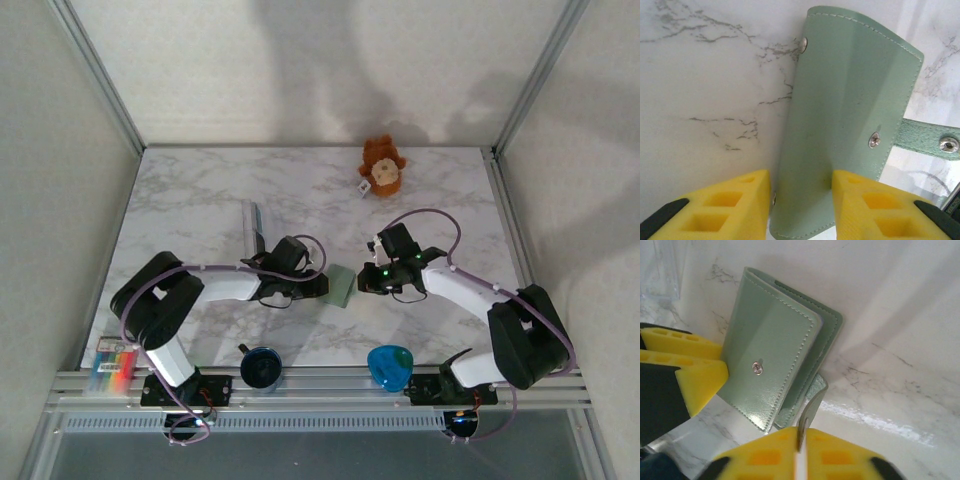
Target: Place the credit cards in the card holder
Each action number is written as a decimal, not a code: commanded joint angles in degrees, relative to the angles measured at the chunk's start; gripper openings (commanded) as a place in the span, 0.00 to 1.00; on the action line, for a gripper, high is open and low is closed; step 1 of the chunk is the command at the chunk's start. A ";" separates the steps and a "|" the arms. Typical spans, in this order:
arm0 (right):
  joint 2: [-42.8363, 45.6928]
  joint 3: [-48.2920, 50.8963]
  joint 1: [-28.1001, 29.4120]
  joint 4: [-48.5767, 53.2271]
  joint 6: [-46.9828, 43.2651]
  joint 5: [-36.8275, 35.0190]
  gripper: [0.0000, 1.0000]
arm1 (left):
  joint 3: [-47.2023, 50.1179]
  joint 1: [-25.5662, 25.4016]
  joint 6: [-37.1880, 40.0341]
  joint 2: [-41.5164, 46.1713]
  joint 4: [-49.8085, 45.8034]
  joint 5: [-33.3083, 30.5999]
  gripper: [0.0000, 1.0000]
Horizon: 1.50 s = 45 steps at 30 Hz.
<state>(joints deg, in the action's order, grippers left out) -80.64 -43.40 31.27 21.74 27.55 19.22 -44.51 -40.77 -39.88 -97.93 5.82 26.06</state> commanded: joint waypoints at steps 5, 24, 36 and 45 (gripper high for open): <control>-2.16 -0.83 -0.24 0.81 -0.17 -2.40 0.09 | 2.84 -0.89 -3.16 -1.85 4.45 2.86 0.34; -7.16 -5.25 1.43 0.33 -5.27 8.45 0.00 | 9.48 -6.06 -17.82 3.90 15.85 1.64 0.32; -13.61 -11.04 2.03 9.54 -9.67 8.74 0.00 | 9.52 -5.98 -16.30 4.23 14.13 -1.48 0.25; -17.56 -15.02 3.14 13.74 -10.84 6.37 0.00 | 10.49 -5.98 -15.50 3.91 14.13 -1.91 0.19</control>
<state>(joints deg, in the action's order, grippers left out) -96.60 -56.75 33.69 31.59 18.13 26.63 -34.98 -46.46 -56.18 -94.94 18.85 25.52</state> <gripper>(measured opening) 0.039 0.191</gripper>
